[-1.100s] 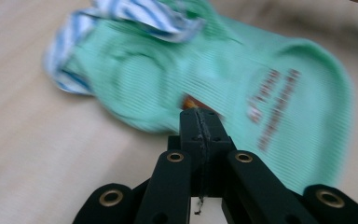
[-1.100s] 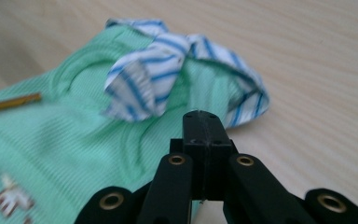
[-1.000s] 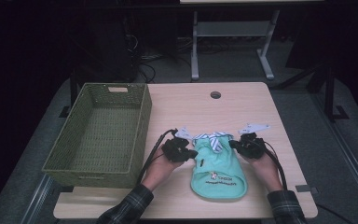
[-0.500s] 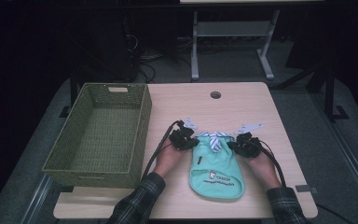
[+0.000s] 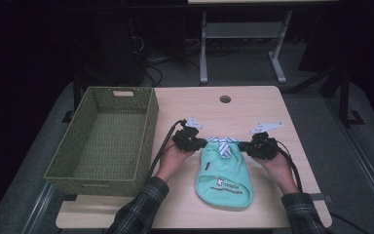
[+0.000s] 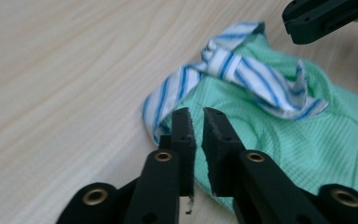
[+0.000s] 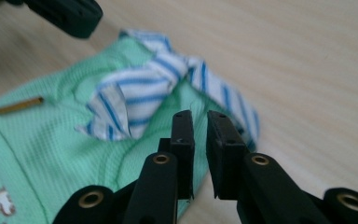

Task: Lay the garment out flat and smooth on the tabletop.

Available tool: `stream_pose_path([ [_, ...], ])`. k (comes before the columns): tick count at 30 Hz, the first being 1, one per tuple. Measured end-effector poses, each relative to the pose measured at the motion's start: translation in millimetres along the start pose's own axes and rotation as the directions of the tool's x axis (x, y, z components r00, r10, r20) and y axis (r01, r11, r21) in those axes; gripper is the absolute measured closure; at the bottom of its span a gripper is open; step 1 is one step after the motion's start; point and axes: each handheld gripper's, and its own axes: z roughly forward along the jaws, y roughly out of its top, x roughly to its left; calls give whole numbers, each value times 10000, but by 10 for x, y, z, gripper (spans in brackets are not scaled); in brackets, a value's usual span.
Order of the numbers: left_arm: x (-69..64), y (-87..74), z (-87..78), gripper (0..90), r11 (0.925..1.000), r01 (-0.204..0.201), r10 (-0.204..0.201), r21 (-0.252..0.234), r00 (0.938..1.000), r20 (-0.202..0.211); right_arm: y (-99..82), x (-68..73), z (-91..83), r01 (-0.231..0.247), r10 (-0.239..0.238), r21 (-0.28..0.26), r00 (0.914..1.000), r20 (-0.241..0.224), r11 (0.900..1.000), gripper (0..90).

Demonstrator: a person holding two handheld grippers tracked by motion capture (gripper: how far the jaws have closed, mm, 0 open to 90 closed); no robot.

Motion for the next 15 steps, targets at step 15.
stream_pose_path([
  [15,231,245,105,500,9997,33,-34,-241,10000,-59,193,-334,62,-623,616,-265,9978,-255,9977,587],
])
